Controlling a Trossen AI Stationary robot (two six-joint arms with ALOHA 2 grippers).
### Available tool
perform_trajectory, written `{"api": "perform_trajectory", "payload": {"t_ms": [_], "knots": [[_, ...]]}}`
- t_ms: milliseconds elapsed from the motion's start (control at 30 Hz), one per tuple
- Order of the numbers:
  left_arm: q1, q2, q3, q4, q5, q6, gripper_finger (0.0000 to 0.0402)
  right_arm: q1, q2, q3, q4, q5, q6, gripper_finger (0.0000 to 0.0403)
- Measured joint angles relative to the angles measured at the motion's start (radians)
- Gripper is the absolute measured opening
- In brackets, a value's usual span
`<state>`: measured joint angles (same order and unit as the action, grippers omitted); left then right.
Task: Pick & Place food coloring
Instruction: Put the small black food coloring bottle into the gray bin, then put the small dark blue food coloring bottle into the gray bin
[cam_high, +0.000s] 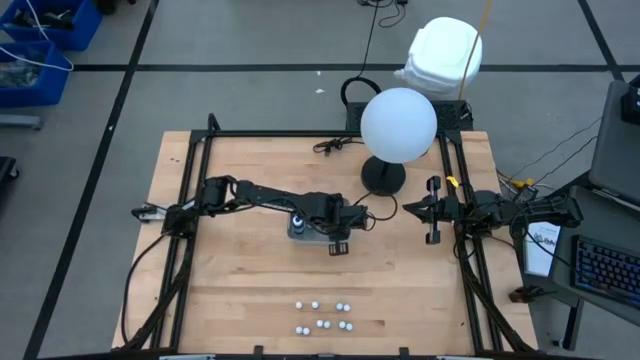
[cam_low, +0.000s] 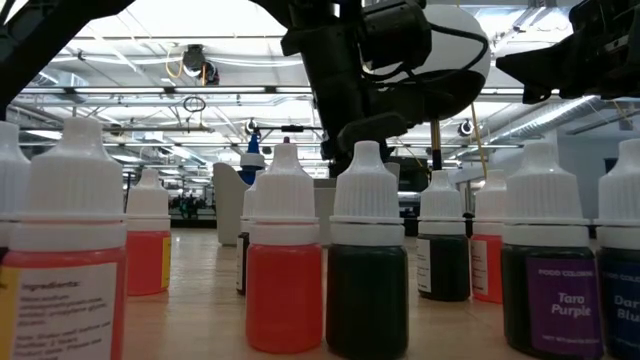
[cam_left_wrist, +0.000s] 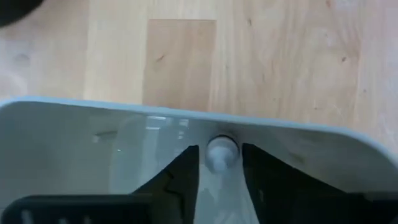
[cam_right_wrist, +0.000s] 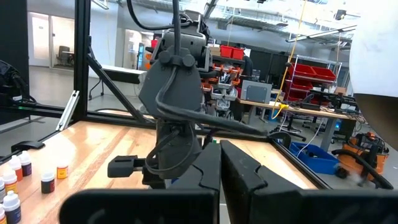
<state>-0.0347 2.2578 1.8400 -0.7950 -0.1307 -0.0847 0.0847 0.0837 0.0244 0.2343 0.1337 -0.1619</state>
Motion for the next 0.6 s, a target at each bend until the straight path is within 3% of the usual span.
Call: {"api": "perform_trajectory", "payload": {"t_ms": [167,267,467,600], "knots": [[0.002,-0.012,0.004,-0.014,0.000,0.001,0.0178,0.000,0.000,0.000,0.000,0.000,0.000,0.0000],[-0.001,-0.032,0.060,-0.103,-0.001,0.000,0.0200,0.000,0.000,0.000,0.000,0.000,-0.004,0.0000],[-0.025,-0.067,0.276,-0.344,-0.002,-0.032,0.0226,0.000,0.007,0.000,-0.003,0.000,-0.007,0.0000],[-0.055,-0.116,0.433,-0.516,0.006,-0.068,0.0218,0.000,0.014,0.000,-0.003,-0.001,-0.007,0.0000]]}}
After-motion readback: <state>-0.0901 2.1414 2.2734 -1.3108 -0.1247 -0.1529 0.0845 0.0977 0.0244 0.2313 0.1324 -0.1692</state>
